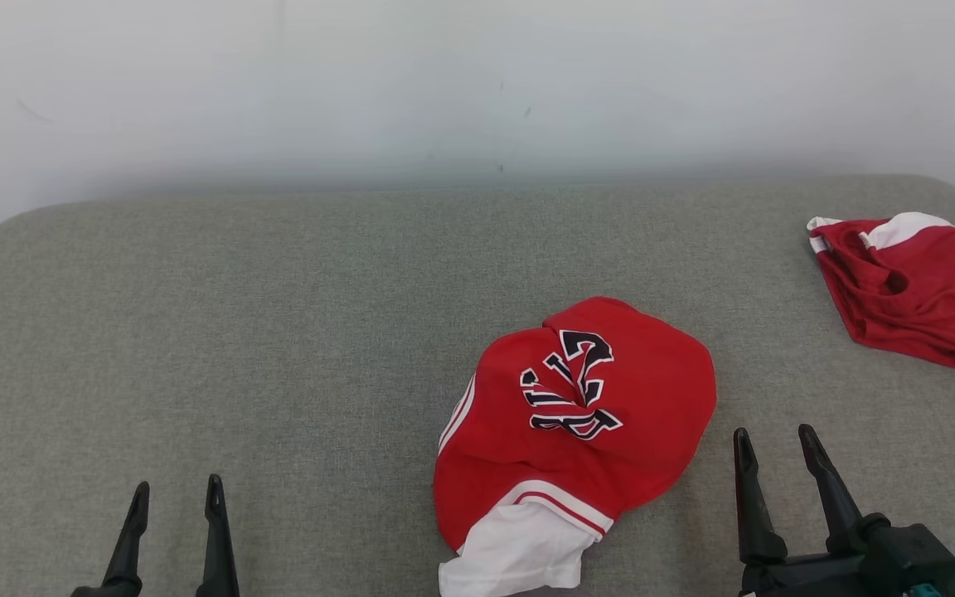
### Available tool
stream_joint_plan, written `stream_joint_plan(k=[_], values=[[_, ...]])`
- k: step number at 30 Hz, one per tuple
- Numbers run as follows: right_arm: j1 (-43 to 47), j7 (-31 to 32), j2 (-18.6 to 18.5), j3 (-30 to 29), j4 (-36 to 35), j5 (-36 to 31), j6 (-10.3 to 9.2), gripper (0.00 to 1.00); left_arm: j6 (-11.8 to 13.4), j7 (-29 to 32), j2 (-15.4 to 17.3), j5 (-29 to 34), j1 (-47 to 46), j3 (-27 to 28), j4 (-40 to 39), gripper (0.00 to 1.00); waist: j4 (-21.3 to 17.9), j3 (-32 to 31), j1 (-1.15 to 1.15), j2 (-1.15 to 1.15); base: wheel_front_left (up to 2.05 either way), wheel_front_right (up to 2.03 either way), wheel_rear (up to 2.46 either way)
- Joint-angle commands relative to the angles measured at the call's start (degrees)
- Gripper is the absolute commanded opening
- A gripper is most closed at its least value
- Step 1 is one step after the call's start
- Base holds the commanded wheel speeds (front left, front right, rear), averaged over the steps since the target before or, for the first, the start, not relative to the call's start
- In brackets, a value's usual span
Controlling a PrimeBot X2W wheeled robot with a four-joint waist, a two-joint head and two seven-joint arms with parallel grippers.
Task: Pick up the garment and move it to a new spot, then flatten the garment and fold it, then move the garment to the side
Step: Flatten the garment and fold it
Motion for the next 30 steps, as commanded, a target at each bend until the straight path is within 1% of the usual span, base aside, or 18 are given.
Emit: stream_joint_plan(k=[1, 17, 30], values=[[0.48, 0.01, 0.09, 0.15, 0.1, 0.39, -0.15, 1.0, -0.41, -0.19, -0.34, 0.8, 0.44, 0.57, 0.08, 1.0, -0.17, 0.09, 0.0, 0.0, 0.0, 0.0, 0.0], [0.24, 0.01, 0.09, -0.24, 0.7, 0.54, -0.15, 1.0, -2.88, -0.19, -0.83, 1.95, 0.69, 2.24, 0.07, 1.0, -0.77, 0.42, 0.0, 0.0, 0.0, 0.0, 0.0], [0.35, 0.01, 0.09, -0.21, 2.46, 0.55, -0.15, 1.0, -3.4, -0.19, -0.83, 2.25, 0.6, 1.98, 0.71, 1.0, -0.17, 0.45, 0.0, 0.0, 0.0, 0.0, 0.0]])
